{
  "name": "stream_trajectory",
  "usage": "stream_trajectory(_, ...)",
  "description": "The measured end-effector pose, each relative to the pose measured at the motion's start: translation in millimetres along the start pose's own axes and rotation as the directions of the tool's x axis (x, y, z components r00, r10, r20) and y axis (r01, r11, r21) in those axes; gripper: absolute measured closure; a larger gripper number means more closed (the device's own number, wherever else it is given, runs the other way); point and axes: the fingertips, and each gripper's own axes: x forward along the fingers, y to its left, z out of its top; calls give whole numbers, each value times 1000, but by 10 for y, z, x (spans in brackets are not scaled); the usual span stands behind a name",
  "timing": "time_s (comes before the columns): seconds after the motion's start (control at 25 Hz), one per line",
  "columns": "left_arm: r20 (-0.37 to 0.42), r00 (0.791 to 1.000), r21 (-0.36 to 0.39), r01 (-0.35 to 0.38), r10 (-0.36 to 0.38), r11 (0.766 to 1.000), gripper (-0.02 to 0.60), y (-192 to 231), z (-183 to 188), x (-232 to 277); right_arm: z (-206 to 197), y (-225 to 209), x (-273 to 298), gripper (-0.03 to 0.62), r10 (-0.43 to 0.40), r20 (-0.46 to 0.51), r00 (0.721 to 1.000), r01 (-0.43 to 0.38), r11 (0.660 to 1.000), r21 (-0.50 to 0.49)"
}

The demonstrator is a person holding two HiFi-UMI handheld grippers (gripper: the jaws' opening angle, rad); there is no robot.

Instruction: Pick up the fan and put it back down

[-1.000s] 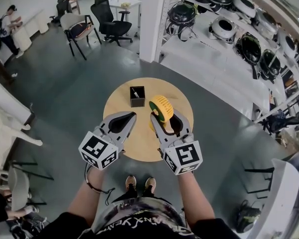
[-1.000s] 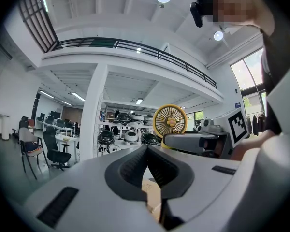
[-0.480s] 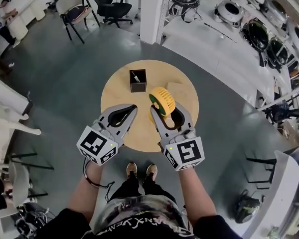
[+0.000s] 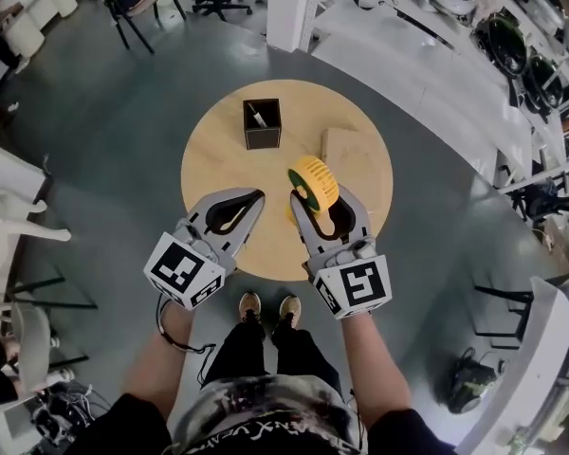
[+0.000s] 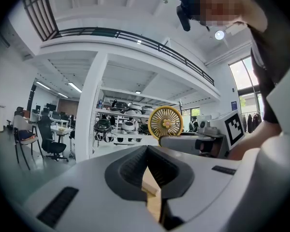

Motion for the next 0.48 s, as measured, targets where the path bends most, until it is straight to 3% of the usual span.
stream_trajectory(0.48,-22,1000,-21,-11,10,1000,565,131,-952,201,-1149,-134,222,418,-7,8,1000,6,1000,19)
